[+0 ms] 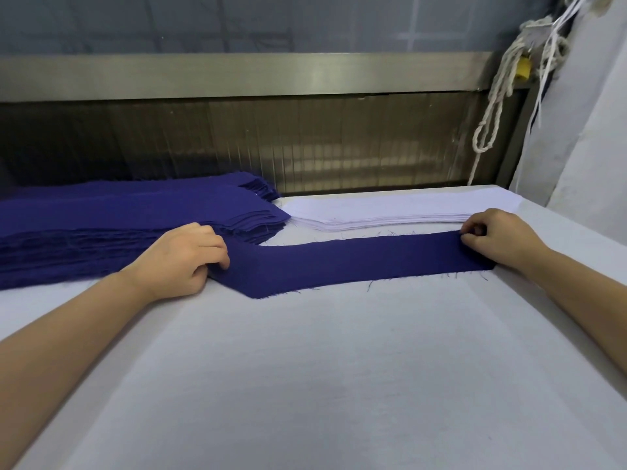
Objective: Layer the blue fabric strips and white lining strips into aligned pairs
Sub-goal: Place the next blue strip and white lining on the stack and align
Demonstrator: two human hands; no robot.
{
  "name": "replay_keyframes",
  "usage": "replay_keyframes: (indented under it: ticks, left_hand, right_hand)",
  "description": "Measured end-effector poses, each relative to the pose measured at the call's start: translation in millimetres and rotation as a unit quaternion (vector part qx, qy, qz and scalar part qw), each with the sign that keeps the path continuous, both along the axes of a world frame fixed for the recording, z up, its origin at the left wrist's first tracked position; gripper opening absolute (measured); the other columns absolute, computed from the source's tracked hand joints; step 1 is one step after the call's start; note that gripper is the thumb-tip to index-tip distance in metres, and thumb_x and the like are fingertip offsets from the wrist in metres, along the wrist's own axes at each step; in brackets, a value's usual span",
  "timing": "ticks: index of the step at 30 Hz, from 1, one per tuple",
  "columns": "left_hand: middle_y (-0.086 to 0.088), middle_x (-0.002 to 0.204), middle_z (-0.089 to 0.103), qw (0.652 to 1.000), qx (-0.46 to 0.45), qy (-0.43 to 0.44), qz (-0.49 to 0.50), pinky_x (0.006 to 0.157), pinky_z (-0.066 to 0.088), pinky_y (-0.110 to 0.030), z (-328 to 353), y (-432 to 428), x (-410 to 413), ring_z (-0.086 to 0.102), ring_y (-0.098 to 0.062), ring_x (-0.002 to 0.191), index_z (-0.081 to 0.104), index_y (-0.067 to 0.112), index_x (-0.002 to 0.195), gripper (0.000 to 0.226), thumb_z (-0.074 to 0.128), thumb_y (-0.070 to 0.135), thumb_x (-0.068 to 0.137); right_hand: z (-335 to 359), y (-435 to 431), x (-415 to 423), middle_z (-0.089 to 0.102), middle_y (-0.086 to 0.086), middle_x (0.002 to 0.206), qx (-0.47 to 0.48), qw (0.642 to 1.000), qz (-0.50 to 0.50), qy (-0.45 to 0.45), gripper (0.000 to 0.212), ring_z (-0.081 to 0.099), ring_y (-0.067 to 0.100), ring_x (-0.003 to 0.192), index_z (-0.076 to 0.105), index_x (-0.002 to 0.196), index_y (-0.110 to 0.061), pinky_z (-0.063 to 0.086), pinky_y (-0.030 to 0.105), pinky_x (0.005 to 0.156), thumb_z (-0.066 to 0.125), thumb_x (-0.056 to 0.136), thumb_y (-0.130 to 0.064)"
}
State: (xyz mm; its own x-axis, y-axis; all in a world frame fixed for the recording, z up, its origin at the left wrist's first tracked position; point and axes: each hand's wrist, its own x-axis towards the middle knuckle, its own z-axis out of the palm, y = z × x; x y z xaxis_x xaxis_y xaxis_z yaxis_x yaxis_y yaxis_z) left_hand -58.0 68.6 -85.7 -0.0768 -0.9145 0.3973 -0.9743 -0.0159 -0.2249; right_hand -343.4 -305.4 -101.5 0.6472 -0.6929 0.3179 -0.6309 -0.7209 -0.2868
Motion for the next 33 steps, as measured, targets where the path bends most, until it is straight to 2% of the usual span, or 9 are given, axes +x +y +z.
replay_keyframes:
  ticks: [4,8,11,14,17,22,26,30,33]
  left_hand:
    - [0.002,0.078,0.070,0.999,0.023,0.047,0.008,0.074,0.041,-0.021,0.8,4.2,-0.4,0.063,-0.020,0.068,0.073,0.010,0.075,0.043,0.031,0.016,0.072]
    - [0.004,0.091,0.070,0.995,-0.016,0.087,0.051,0.073,0.048,-0.029,-6.6,1.2,3.3,0.066,-0.018,0.081,0.072,0.012,0.094,0.030,0.043,0.017,0.087]
    - [0.008,0.113,0.062,0.991,-0.016,0.107,0.082,0.077,0.049,-0.027,-13.3,-3.5,9.6,0.060,-0.011,0.097,0.065,0.020,0.115,0.023,0.055,0.020,0.094]
    - [0.017,0.134,0.048,0.986,0.048,0.103,0.122,0.090,0.043,-0.023,-15.2,-8.3,12.6,0.050,-0.005,0.116,0.047,0.034,0.134,0.041,0.047,0.039,0.094]
    - [0.023,0.143,0.038,0.985,0.098,0.079,0.119,0.094,0.035,-0.020,-16.1,-10.8,11.6,0.045,-0.004,0.122,0.033,0.042,0.141,0.046,0.042,0.040,0.096]
    - [0.023,0.136,0.045,0.982,0.105,0.110,0.108,0.095,0.030,-0.019,-11.4,-11.2,6.6,0.043,0.005,0.113,0.032,0.040,0.142,0.054,0.053,0.033,0.092]
    - [0.029,0.107,0.046,0.983,0.078,0.143,0.089,0.088,0.025,-0.016,-9.2,-13.6,1.9,0.036,0.018,0.094,0.041,0.030,0.138,0.058,0.064,0.024,0.086]
    - [0.033,0.095,0.042,0.981,0.048,0.161,0.098,0.084,0.023,-0.021,-8.5,-15.9,-0.2,0.037,0.001,0.090,0.049,0.028,0.133,0.054,0.069,0.022,0.083]
    - [0.024,0.089,0.052,0.981,0.025,0.143,0.125,0.085,0.024,-0.027,-7.9,-15.7,1.4,0.036,-0.011,0.091,0.063,0.021,0.119,0.036,0.070,0.022,0.083]
  right_hand:
    - [-2.3,-2.5,0.8,0.062,0.014,0.104,-0.026,0.999,-0.023,0.020,0.018,0.052,0.032,0.098,0.069,0.096,-0.013,0.048,0.043,0.085,0.060,0.087,-0.026]
    - [-6.5,-5.6,2.4,0.051,0.013,0.128,-0.057,0.990,-0.093,0.089,0.039,0.038,0.036,0.116,0.061,0.118,-0.020,0.034,0.043,0.094,0.052,0.090,-0.046]
    - [-8.1,-8.3,3.0,0.051,0.012,0.127,-0.037,0.988,-0.103,0.108,0.042,0.037,0.035,0.116,0.060,0.120,-0.020,0.032,0.043,0.093,0.048,0.091,-0.048]
    - [-7.2,-8.3,3.7,0.052,0.013,0.127,-0.015,0.990,-0.102,0.098,0.040,0.037,0.036,0.117,0.058,0.121,-0.019,0.032,0.043,0.094,0.050,0.091,-0.045]
    - [-5.5,-5.5,5.5,0.054,0.013,0.124,-0.004,0.992,-0.092,0.086,0.035,0.038,0.036,0.117,0.058,0.119,-0.017,0.033,0.043,0.093,0.053,0.091,-0.038]
    - [-4.5,-0.6,6.5,0.062,0.013,0.113,-0.001,0.998,-0.050,0.033,0.019,0.048,0.035,0.109,0.059,0.107,-0.011,0.035,0.041,0.089,0.058,0.090,-0.021]
    - [-5.8,0.4,6.3,0.062,0.017,0.105,0.004,1.000,-0.025,-0.005,0.012,0.052,0.037,0.100,0.052,0.102,-0.009,0.036,0.043,0.086,0.054,0.093,-0.016]
    - [-7.1,1.3,6.7,0.061,0.020,0.099,0.010,0.998,0.000,-0.062,0.011,0.052,0.038,0.090,0.048,0.100,-0.006,0.039,0.042,0.080,0.052,0.094,-0.014]
    - [-6.2,2.0,6.3,0.059,0.018,0.096,0.017,0.995,0.011,-0.093,0.009,0.049,0.032,0.083,0.046,0.098,-0.007,0.037,0.037,0.072,0.050,0.095,-0.015]
